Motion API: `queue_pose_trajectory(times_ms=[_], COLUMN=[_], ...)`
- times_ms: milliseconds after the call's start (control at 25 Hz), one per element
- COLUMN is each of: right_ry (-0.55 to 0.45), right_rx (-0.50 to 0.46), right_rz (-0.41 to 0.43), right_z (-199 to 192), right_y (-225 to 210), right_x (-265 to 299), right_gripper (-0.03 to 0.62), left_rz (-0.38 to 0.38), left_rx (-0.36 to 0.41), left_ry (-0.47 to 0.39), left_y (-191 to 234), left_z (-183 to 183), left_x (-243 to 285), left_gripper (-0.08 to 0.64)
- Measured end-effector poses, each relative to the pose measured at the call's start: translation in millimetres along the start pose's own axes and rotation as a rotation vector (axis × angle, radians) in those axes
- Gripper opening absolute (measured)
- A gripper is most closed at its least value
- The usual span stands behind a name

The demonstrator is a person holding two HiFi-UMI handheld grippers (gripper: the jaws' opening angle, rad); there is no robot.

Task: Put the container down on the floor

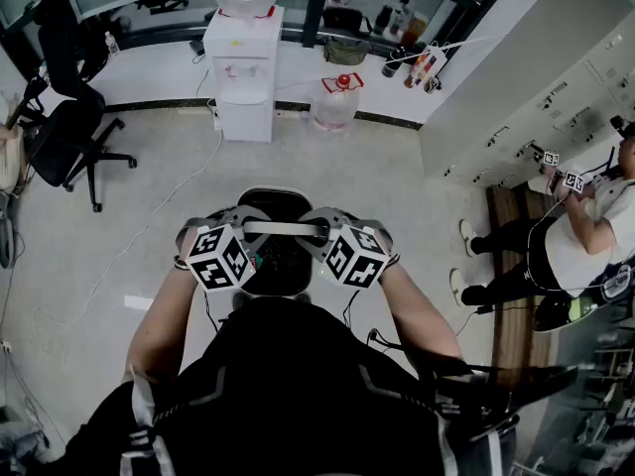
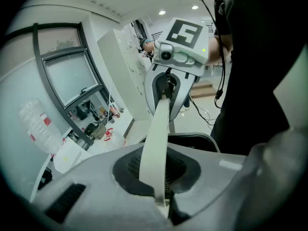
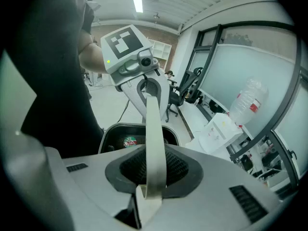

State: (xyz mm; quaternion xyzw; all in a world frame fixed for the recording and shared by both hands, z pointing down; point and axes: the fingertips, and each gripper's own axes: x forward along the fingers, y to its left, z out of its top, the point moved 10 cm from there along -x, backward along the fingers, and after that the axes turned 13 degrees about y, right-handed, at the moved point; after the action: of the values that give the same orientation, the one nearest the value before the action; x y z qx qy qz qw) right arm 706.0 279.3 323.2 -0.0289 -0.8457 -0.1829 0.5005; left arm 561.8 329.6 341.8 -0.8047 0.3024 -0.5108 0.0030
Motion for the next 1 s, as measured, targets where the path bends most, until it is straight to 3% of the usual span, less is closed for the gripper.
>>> queue_pose_trajectory(times_ms=[640, 1000], right_ry=[-0.022, -0.035], right_rx=[-0.028, -0.085], right_rz=[0.041, 0.082], right_z=[15, 57], right_y=[4, 9], right_x=[6, 32], right_gripper=[0.071, 0.071], left_rz=[0.029, 0.058], left_rx=[-0.071, -0.139], left_ry=[0.015, 0.040], left_y=[-9, -11], left_z=[-15, -59], left_x=[-11, -32], left_gripper=[0.011, 0.011])
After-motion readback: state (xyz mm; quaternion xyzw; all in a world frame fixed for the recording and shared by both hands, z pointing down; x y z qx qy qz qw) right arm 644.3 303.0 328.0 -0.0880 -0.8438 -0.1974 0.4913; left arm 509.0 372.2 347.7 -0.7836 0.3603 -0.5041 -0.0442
